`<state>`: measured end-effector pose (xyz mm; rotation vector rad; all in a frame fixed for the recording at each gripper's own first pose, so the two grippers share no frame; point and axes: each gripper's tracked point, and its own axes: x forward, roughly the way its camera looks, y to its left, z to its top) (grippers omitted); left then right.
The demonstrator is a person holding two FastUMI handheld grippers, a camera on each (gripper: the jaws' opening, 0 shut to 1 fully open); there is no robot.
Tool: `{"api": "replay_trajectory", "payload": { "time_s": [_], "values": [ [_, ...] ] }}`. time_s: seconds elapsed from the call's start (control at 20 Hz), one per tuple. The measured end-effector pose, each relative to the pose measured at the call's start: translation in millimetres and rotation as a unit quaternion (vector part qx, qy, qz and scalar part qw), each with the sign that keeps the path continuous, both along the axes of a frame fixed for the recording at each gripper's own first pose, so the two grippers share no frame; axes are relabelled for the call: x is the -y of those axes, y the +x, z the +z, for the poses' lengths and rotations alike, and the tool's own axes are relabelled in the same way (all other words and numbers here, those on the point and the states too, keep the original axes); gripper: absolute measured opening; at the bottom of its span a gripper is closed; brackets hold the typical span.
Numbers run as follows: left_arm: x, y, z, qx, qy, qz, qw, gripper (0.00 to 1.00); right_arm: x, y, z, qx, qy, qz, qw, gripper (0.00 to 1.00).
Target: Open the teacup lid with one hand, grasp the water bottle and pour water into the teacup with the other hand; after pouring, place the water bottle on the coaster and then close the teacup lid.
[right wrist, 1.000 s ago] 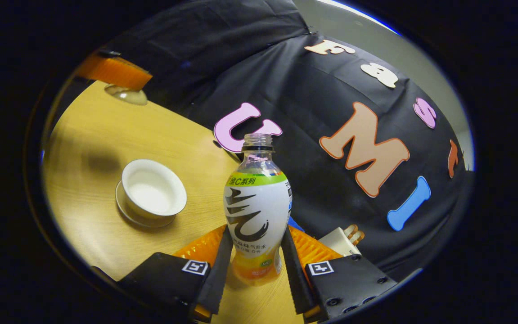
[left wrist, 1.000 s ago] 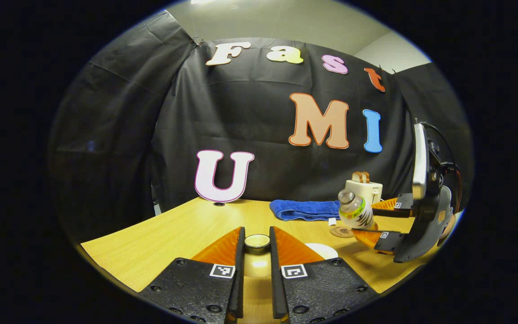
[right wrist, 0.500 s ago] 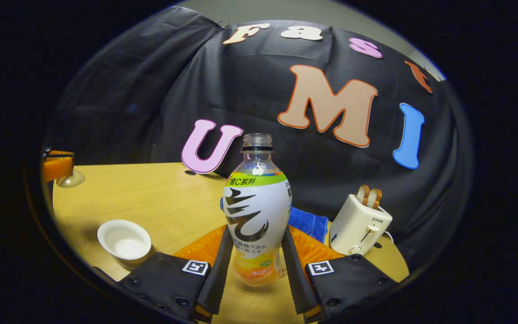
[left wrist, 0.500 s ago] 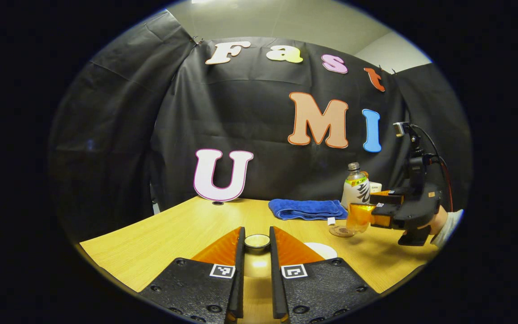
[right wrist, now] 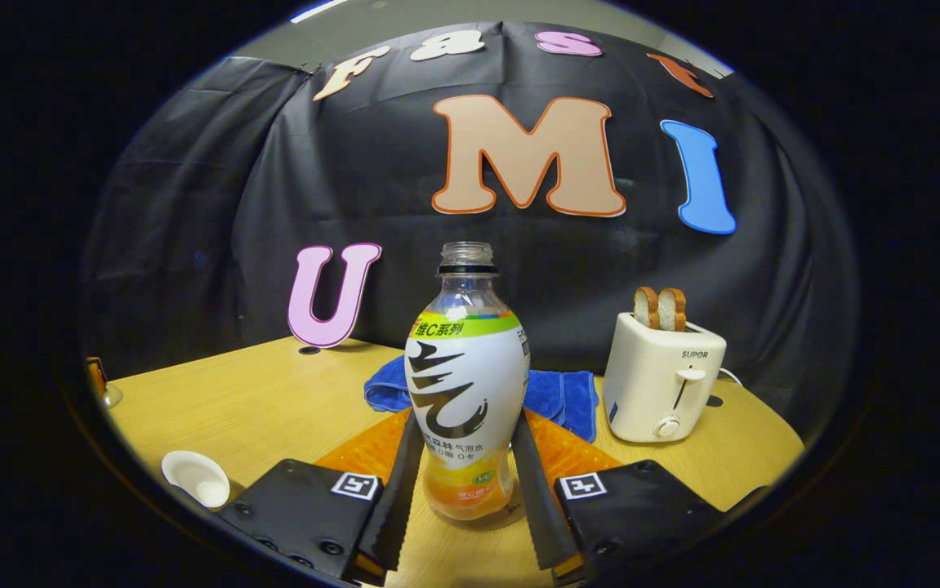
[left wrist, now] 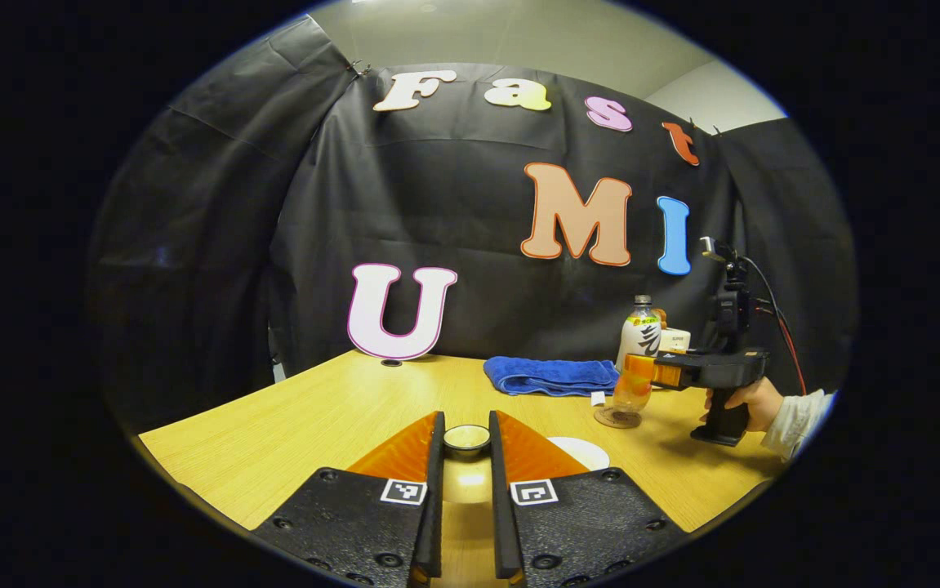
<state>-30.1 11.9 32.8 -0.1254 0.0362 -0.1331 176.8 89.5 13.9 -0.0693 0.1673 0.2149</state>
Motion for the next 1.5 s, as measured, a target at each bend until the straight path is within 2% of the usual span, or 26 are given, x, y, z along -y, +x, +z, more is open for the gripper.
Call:
{"api": "replay_trajectory", "payload": {
  "time_s": [0.4,0.75,1.05,1.25,1.4,1.45,1.5],
  "values": [
    [-2,1,-4,-0.005,-0.001,0.003,1.0,0.23,12,21,-19,-0.007,0.017,-0.025,1.0,0.65],
    [3,3,-8,-0.011,0.002,-0.001,1.0,0.23,17,17,-28,-0.004,0.028,-0.028,0.999,0.65],
    [13,1,-9,-0.011,-0.003,-0.013,1.0,0.23,17,13,-32,-0.017,0.039,-0.023,0.999,0.76],
    [19,1,-8,-0.01,0.004,-0.018,1.0,0.23,19,7,-33,-0.016,0.032,-0.021,0.999,0.76],
    [32,1,-12,-0.015,0.003,-0.03,0.999,0.23,19,-4,-29,-0.008,0.029,-0.013,0.999,0.96],
    [37,1,-13,-0.016,0.003,-0.035,0.999,0.23,20,-9,-28,-0.004,0.025,-0.011,1.0,1.0],
    [41,2,-14,-0.017,0.003,-0.038,0.999,0.23,22,-14,-25,0.001,0.021,-0.009,1.0,0.96]
  ]
}}
